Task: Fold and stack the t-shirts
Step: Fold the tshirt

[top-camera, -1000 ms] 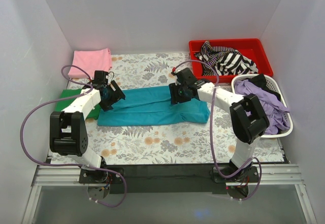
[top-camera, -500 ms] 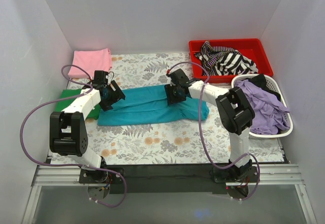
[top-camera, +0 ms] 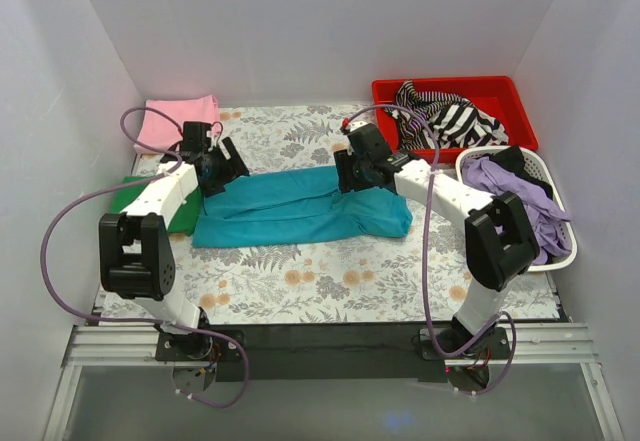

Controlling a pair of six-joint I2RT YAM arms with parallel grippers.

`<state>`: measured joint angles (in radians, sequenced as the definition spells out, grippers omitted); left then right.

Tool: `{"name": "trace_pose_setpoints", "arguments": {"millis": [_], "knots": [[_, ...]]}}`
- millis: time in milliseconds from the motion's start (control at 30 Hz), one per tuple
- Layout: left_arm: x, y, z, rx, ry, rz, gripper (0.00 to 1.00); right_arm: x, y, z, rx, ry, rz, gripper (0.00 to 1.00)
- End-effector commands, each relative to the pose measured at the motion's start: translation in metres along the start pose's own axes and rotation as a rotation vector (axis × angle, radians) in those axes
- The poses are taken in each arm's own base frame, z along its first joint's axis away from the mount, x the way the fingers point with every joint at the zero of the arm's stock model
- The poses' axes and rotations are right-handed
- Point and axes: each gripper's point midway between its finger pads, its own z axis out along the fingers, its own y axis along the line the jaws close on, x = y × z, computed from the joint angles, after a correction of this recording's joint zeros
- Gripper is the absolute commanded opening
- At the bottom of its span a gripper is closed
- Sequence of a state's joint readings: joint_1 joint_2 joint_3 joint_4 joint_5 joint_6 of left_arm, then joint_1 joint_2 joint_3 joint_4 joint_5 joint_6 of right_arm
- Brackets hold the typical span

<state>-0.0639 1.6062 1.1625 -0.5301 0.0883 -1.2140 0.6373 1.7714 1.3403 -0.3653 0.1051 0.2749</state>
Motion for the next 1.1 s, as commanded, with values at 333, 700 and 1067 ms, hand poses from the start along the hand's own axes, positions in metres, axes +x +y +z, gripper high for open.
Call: {"name": "trace_pose_setpoints", "arguments": {"millis": [333,700,1067], "knots": [[0.047,0.027,0.059,-0.087,0.201,0.055,0.73,0.051,-0.074,0.029,0.225,0.134,0.097,0.62],[0.13,0.031,0.022,-0.116,0.414,-0.035,0.65,0.058,-0.058,0.071,0.096,0.309,0.077,0.6],[0.182,0.024,-0.044,-0.064,0.468,-0.175,0.67,0.032,-0.031,0.122,-0.025,0.365,-0.001,0.61]]}}
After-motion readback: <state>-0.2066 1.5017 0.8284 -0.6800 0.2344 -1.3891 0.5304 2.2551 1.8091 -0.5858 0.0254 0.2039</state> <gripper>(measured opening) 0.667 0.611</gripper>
